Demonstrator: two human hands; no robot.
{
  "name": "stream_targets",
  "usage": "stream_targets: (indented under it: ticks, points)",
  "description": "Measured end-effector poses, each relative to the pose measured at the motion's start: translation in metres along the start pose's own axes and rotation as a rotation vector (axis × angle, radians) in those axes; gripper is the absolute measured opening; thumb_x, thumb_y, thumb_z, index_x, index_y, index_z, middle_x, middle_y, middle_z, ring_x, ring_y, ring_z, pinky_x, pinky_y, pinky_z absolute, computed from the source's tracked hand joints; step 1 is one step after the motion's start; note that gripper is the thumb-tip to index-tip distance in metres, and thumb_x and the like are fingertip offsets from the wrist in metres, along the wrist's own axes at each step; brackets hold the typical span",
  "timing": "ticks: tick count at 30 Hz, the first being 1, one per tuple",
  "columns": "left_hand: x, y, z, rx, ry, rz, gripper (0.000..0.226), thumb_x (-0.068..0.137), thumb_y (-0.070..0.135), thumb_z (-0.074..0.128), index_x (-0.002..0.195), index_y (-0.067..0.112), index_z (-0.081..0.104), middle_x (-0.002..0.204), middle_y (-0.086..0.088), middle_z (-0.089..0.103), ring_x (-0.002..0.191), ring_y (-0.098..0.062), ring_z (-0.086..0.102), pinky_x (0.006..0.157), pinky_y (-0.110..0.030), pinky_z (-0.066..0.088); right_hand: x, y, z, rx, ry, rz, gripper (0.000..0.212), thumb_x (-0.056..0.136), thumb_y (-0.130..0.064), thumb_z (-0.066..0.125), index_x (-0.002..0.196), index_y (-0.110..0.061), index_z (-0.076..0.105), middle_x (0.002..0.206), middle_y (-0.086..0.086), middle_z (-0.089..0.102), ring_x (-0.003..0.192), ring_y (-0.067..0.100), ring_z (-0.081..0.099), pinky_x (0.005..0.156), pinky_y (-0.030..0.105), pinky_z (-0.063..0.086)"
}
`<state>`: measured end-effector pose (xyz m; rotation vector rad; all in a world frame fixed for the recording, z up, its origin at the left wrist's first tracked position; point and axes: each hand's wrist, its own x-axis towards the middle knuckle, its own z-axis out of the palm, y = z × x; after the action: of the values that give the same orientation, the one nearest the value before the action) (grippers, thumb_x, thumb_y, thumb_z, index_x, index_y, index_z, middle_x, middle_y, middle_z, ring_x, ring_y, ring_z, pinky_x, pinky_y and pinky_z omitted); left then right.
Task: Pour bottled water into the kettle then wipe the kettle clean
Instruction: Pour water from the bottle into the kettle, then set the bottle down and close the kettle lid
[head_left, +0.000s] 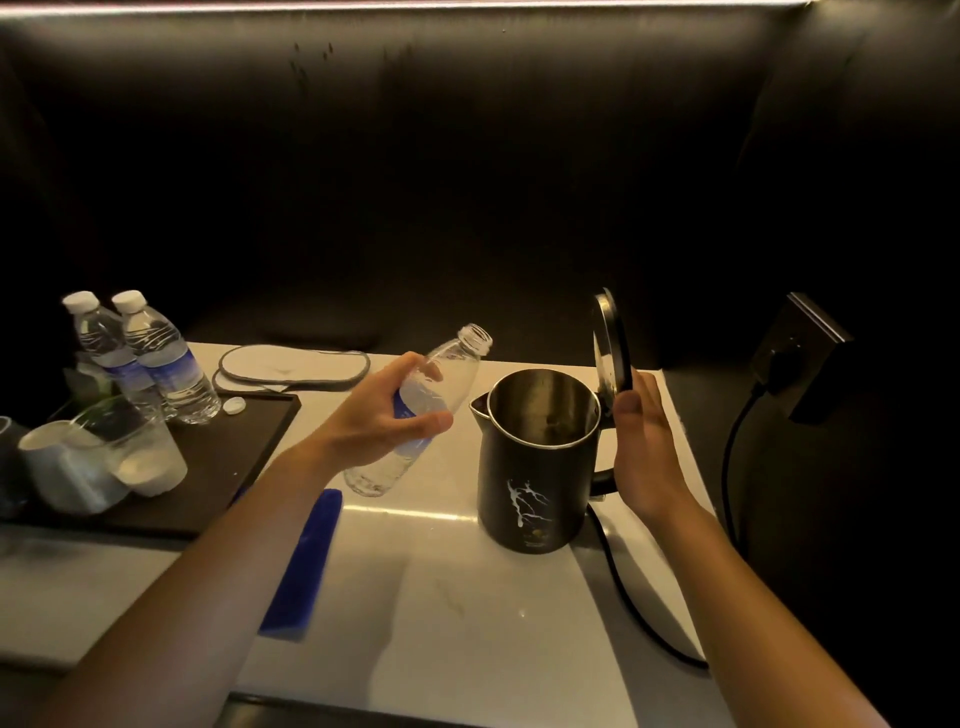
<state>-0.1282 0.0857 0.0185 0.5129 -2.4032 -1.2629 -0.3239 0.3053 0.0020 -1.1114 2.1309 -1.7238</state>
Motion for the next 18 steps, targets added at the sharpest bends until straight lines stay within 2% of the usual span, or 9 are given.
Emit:
stream_targets:
  ticks: [3,7,10,14,16,18]
  points:
    - [-0.003,-0.023,0.020,-0.060,0.238,0.028,0.063,0.071,0.055,0.073,0.121,0.024,0.050,0.120,0.003,0.056,0.104,-0.021,0.063,0.076,-0.021,0.059,0.002,0.003,0.000,0.004,-0.002,-0.012,0.106,0.071,-0.093,0.014,0.145,-0.021,0.041,0.136,0.002,0.050,0.123,0.016,0.048,0.091,0.016,0.033]
    - [0.003,-0.052,0.039,-0.046,0.482,-0.046,0.054,0.085,0.038,0.076,0.128,0.022,0.047,0.126,0.003,0.053,0.108,-0.019,0.059,0.075,-0.010,0.054,0.002,0.005,0.000,0.001,-0.001,-0.014,0.106,0.071,-0.093,0.014,0.144,-0.021,0.041,0.136,0.002,0.050,0.123,0.016,0.048,0.089,0.013,0.032]
    - [0.006,-0.067,0.047,-0.063,0.631,-0.077,0.058,0.086,0.039,0.073,0.133,0.021,0.044,0.127,0.002,0.052,0.104,-0.014,0.058,0.081,-0.013,0.054,0.001,0.005,0.000,0.008,-0.002,-0.018,0.105,0.072,-0.093,0.015,0.143,-0.019,0.042,0.134,0.004,0.051,0.124,0.020,0.049,0.094,0.020,0.035]
    - [0.008,-0.081,0.055,-0.047,0.754,-0.080,0.063,0.087,0.034,0.074,0.138,0.014,0.041,0.136,-0.013,0.054,0.113,-0.020,0.056,0.084,-0.016,0.050,0.000,0.002,0.000,0.031,-0.011,-0.027,0.106,0.071,-0.094,0.016,0.142,-0.020,0.042,0.135,0.002,0.050,0.122,0.015,0.049,0.091,0.016,0.033]
    - [0.009,-0.085,0.058,-0.029,0.791,-0.085,0.065,0.087,0.033,0.074,0.138,0.012,0.041,0.139,-0.016,0.053,0.114,-0.019,0.054,0.086,-0.018,0.049,-0.001,-0.001,0.001,0.038,-0.007,-0.022,0.102,0.068,-0.095,0.015,0.140,-0.028,0.042,0.132,-0.005,0.047,0.118,0.005,0.047,0.089,0.014,0.031]
    - [0.009,-0.088,0.060,-0.021,0.813,-0.091,0.066,0.087,0.033,0.074,0.138,0.010,0.041,0.139,-0.018,0.053,0.114,-0.018,0.052,0.090,-0.026,0.051,-0.001,-0.003,0.001,0.048,-0.005,-0.021,0.100,0.067,-0.096,0.015,0.140,-0.033,0.039,0.130,-0.006,0.046,0.115,0.001,0.046,0.088,0.012,0.031]
